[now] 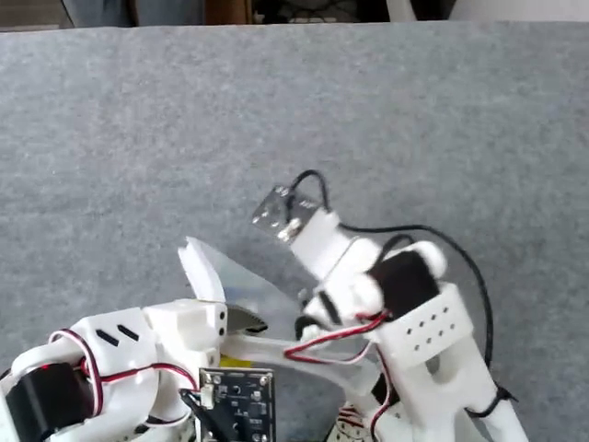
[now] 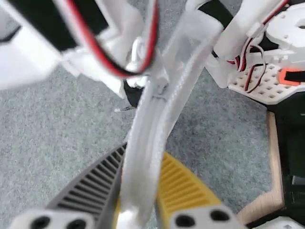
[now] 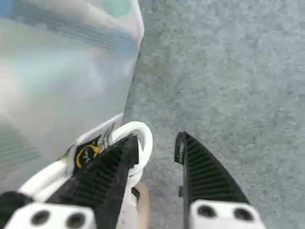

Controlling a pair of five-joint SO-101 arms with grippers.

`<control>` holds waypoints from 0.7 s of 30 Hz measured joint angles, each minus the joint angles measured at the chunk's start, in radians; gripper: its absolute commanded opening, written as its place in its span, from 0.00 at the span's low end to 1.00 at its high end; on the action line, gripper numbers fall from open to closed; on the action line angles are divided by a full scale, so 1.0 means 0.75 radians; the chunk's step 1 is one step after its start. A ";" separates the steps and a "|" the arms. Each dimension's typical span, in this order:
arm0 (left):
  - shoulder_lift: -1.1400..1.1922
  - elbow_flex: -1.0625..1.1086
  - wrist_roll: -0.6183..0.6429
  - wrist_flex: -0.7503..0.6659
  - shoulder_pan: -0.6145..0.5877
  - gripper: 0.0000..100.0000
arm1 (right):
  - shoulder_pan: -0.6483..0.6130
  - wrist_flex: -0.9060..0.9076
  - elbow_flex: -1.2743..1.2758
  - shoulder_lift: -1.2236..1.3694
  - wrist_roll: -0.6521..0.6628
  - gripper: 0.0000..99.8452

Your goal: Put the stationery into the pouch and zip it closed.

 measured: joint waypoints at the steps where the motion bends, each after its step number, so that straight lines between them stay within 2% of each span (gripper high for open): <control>1: 0.000 0.000 -0.006 0.002 0.000 0.03 | -0.010 0.000 0.000 0.010 -0.016 0.16; 5: 0.000 0.000 -0.006 0.006 0.000 0.03 | -0.023 0.000 -0.002 0.076 -0.033 0.01; 12: 0.000 0.000 -0.006 0.008 -0.061 0.03 | 0.025 -0.002 0.004 0.268 -0.039 0.01; 15: 0.000 0.000 -0.008 0.008 -0.104 0.03 | 0.143 -0.002 0.008 0.338 -0.041 0.01; 21: 0.000 0.000 -0.014 0.004 -0.155 0.03 | 0.485 -0.002 -0.063 0.376 -0.033 0.01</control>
